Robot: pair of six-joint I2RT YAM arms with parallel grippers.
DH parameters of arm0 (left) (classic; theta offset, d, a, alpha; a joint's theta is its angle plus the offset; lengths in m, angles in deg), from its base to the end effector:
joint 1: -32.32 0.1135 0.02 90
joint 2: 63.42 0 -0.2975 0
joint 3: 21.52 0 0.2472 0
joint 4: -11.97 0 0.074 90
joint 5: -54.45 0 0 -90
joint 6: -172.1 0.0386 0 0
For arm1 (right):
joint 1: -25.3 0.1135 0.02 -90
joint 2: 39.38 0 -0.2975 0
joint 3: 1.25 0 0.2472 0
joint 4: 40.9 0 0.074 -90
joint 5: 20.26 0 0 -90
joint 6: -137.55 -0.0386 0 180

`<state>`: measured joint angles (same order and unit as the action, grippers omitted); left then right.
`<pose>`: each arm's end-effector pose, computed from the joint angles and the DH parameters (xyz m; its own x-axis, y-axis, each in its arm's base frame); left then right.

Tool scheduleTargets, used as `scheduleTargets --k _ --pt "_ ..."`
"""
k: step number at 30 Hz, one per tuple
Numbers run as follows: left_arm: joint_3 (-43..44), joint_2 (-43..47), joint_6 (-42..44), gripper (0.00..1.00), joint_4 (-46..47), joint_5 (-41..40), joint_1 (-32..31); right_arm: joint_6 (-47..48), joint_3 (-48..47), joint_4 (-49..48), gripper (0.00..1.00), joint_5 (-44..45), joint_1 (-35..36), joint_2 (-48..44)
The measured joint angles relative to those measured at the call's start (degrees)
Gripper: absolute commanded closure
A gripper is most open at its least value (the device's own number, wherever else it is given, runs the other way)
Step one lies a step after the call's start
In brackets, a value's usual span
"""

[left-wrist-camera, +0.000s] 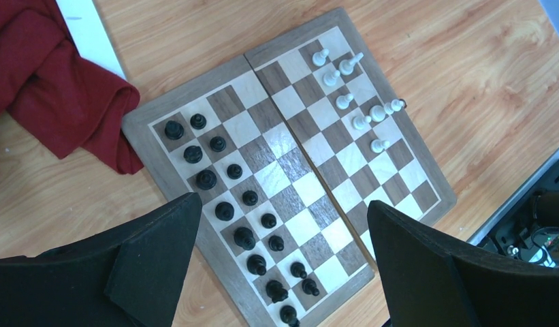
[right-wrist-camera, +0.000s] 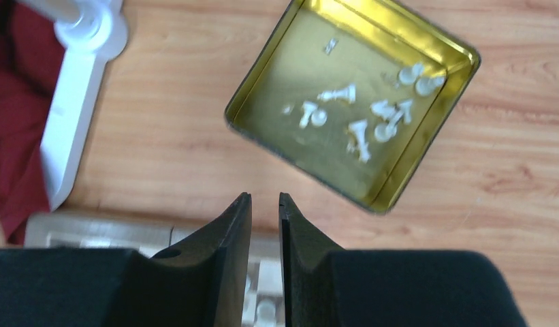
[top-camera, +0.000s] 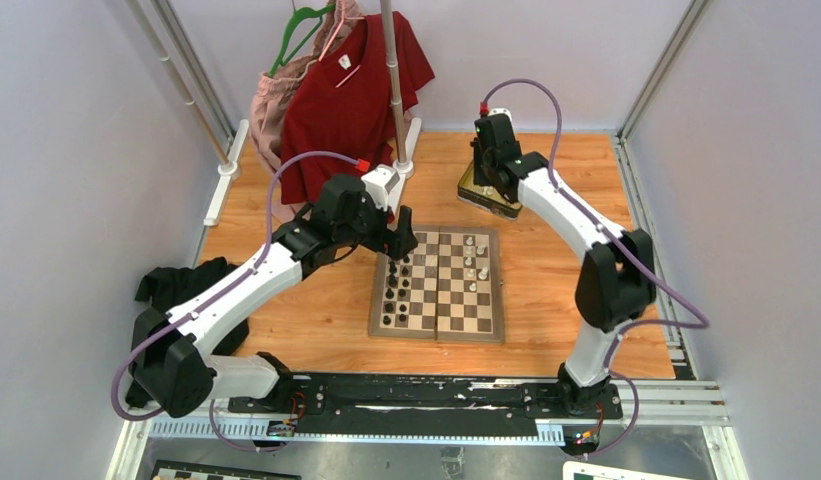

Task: Set up the chess pieces on the board
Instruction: Pick up the chess piece from the storage box.

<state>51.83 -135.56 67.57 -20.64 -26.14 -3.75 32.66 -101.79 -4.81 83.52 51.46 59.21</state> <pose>0.2158 -0.1650 0.3435 -0.5817 0.1175 -0.8049 0.5658 0.7693 -0.2966 0.3665 0.1698 0.3535 -0.5514 0.0072 -0.8342 -0.1134 0.9900 0.0835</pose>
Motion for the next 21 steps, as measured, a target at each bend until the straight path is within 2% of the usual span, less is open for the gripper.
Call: scheduleTargets --k 7,10,21 --pt "0.46 -1.14 0.81 0.02 -1.95 -0.07 0.0 1.33 -13.6 1.18 0.75 0.9 -4.24 16.33" --pt "0.74 -1.73 0.92 0.02 -2.69 -0.26 0.0 1.42 -16.44 1.55 0.75 0.9 -5.07 21.0" --pt "1.14 -4.33 1.36 0.02 -4.33 -0.66 0.0 1.22 -16.74 2.86 0.74 0.74 -7.34 25.16"
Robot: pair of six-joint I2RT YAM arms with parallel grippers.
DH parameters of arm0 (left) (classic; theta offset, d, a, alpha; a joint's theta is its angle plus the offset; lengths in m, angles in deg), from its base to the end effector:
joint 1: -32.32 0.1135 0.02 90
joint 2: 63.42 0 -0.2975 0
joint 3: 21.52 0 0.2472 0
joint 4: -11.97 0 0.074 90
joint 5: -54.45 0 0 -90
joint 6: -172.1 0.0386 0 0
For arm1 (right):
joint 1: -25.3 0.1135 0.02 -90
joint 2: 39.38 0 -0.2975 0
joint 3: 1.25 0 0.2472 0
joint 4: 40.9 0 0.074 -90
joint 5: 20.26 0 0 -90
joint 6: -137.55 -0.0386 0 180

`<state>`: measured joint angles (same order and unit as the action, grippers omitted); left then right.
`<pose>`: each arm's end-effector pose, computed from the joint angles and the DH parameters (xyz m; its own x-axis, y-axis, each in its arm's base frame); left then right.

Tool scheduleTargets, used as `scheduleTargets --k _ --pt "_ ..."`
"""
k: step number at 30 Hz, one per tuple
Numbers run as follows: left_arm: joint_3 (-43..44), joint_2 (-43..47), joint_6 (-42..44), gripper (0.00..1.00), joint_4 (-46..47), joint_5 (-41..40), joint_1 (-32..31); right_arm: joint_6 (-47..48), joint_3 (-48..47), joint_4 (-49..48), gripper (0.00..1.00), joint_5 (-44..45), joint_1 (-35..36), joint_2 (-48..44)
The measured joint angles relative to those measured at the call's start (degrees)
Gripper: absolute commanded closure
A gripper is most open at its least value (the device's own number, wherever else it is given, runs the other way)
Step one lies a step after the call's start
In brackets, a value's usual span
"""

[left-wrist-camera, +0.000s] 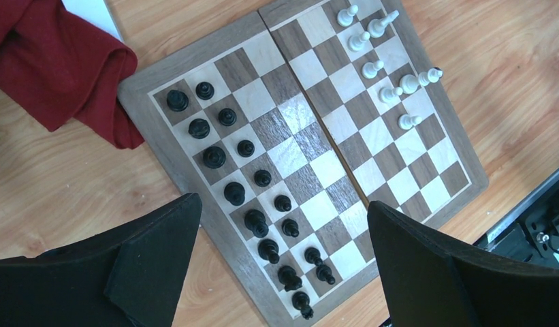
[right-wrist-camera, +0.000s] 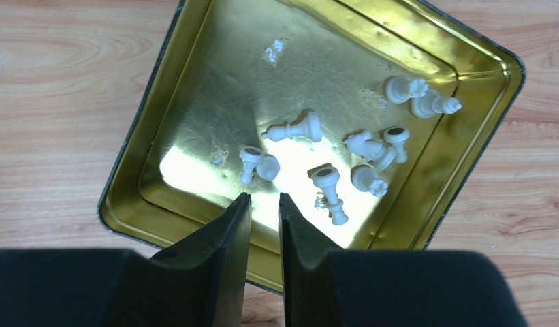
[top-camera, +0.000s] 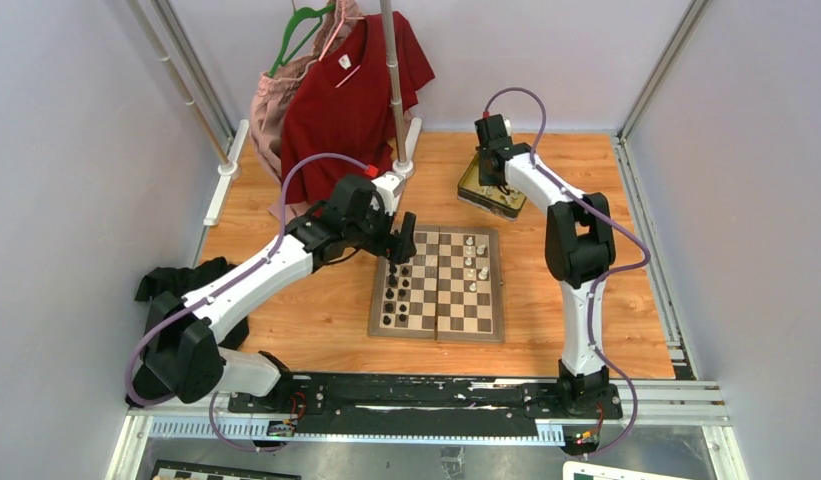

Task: Set up the chess pieces on the board
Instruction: Pick up the chess piece from the storage box.

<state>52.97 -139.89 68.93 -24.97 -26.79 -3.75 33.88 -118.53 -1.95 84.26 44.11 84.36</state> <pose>0.2267 -0.1724 0.3237 -0.6488 0.1940 -0.7358 0.5442 0.7942 -0.2704 0.4850 0.1550 0.2538 -0.6894 0.0069 -0.7243 0.0179 0.9998 -0.0076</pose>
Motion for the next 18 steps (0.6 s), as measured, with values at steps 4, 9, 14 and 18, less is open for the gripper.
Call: scheduleTargets --k 4,9,14,18 --pt "0.74 -1.29 0.55 0.02 -0.15 0.0 0.0 -0.15 -0.09 -0.04 0.72 -0.39 -1.01 0.31" --pt "1.2 -1.9 0.76 0.02 -0.31 0.0 0.0 -0.39 -0.26 -0.04 0.69 -1.57 -1.64 1.99" --pt "1.49 -2.43 0.76 0.02 -0.35 0.0 0.15 -0.5 -1.29 -0.02 0.69 -2.73 -1.86 4.48" --pt "1.49 -2.73 0.74 0.02 -0.35 0.0 0.33 -0.57 -1.66 0.0 0.7 -3.45 -2.08 5.14"
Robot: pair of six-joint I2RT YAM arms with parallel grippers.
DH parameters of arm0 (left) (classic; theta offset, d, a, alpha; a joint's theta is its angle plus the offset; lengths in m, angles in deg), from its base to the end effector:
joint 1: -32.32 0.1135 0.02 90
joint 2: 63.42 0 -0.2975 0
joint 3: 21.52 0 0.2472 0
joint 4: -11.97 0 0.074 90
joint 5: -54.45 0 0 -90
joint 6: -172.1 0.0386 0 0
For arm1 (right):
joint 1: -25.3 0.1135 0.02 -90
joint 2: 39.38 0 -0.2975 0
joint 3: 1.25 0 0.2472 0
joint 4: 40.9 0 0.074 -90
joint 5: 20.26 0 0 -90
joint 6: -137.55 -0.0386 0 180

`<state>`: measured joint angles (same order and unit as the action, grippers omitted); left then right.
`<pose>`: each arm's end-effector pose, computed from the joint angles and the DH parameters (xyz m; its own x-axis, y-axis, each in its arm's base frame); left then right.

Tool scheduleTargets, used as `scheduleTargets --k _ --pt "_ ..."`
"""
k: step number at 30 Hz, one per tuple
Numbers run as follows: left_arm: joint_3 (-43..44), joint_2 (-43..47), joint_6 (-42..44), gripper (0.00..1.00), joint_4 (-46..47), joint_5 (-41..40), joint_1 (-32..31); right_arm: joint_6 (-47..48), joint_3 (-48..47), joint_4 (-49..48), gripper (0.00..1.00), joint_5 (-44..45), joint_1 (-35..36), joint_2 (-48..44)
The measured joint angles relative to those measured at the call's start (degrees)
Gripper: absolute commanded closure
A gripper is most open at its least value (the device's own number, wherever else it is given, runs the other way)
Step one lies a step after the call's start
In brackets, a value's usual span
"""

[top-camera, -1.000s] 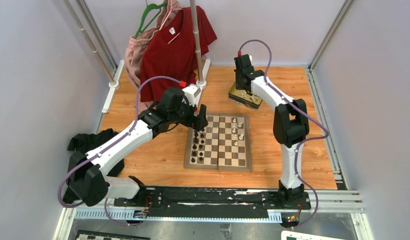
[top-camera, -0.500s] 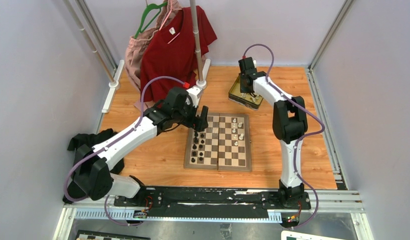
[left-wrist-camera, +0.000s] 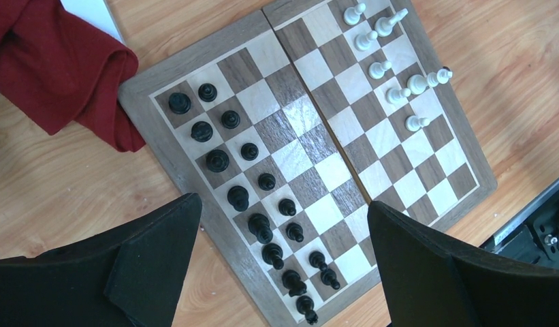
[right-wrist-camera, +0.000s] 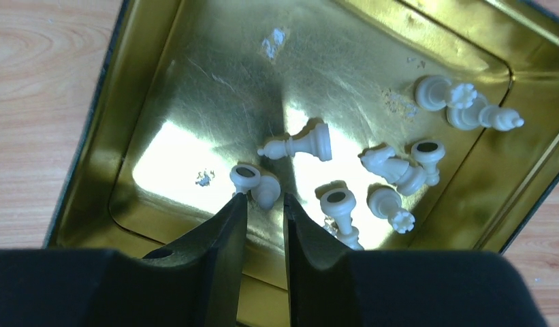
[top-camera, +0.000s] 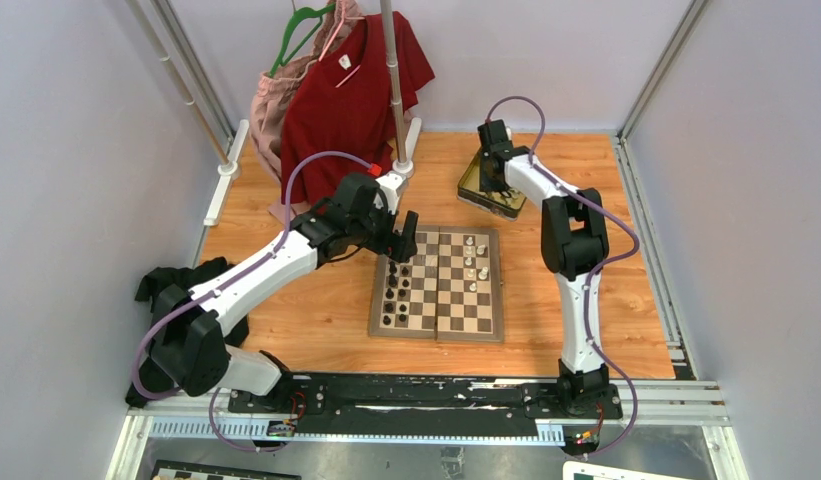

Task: Set up the chess pieces on the board
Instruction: Pick up the chess piece from the storage box.

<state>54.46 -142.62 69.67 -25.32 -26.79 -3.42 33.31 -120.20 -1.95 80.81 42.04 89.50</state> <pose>0.2371 -0.1779 0.3190 -0.6594 0.2124 -0.7212 0.5421 0.7990 -0.2603 0.5037 0.1438 0.2182 -0.7390 0.0298 -0.6730 0.0207 0.9996 0.0216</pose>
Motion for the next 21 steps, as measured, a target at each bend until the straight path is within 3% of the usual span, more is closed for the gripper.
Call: scheduleTargets --k 21 --pt "0.13 -1.75 0.0 0.02 0.0 0.04 0.04 -0.79 -2.49 -0.04 0.75 -2.56 -1.42 1.81"
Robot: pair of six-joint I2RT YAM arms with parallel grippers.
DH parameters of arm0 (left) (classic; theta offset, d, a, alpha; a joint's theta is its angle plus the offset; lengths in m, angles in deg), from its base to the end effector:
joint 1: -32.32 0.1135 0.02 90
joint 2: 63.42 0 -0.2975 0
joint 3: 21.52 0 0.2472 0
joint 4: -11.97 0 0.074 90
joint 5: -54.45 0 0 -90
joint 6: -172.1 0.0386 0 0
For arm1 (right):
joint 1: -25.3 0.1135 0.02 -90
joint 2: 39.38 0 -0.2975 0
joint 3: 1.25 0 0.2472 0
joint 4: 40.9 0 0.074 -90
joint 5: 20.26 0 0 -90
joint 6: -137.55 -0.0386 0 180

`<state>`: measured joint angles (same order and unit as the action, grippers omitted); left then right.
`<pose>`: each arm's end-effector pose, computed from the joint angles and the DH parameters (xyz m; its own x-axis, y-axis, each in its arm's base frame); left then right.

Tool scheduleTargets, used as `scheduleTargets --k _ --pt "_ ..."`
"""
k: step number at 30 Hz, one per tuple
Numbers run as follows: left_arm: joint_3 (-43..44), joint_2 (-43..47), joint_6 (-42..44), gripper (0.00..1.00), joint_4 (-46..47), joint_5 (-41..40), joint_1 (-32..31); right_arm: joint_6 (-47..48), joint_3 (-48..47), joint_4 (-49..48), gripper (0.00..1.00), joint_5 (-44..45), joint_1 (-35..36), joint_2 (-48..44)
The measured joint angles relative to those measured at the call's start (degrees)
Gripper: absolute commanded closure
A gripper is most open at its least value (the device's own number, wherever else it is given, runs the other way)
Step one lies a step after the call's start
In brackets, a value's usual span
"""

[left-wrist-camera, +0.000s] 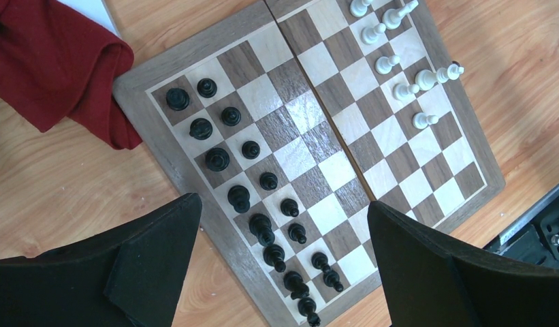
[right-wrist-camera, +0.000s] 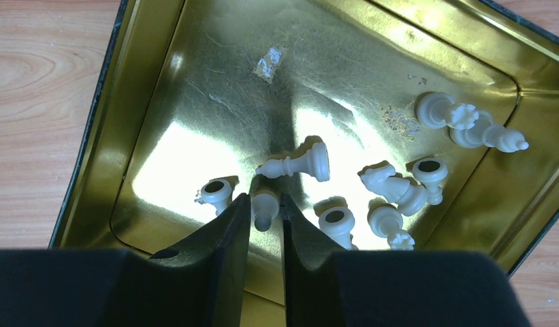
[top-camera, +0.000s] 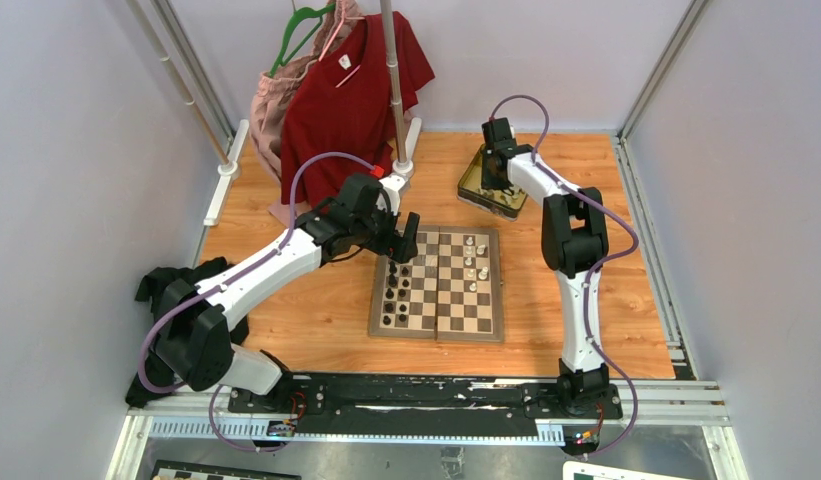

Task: Set up the chess pieces on the board
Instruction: Pick up the chess piece from the storage box.

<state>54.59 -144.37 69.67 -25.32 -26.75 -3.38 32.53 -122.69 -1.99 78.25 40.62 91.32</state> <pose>0.2424 -0.1814 0.3112 -0.6759 0.2238 -0.7022 0.5359 0.8033 -0.2599 0.5154 0.1353 0.2157 -0.7371 0.0638 -0.6727 0.0258 0.9975 0.0663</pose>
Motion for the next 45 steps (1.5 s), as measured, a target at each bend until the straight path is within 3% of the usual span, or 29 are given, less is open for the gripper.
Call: scheduleTargets --k 10,26,35,45 --pt "0.0 -0.02 0.02 0.01 0.0 0.04 0.0 -0.37 0.0 0.0 0.99 -0.46 0.0 0.02" --pt "-0.15 0.7 -0.02 0.02 0.63 0.04 0.02 1.22 0.0 0.52 1.0 0.76 0.0 -2.99" --pt "-1.77 4.17 -0.48 0.02 1.31 0.09 0.02 1.88 4.94 0.98 1.0 2.29 1.16 -14.6" --pt "-4.48 5.11 -3.58 0.02 2.62 0.22 0.02 1.6 24.5 4.22 1.0 2.05 9.46 -36.7"
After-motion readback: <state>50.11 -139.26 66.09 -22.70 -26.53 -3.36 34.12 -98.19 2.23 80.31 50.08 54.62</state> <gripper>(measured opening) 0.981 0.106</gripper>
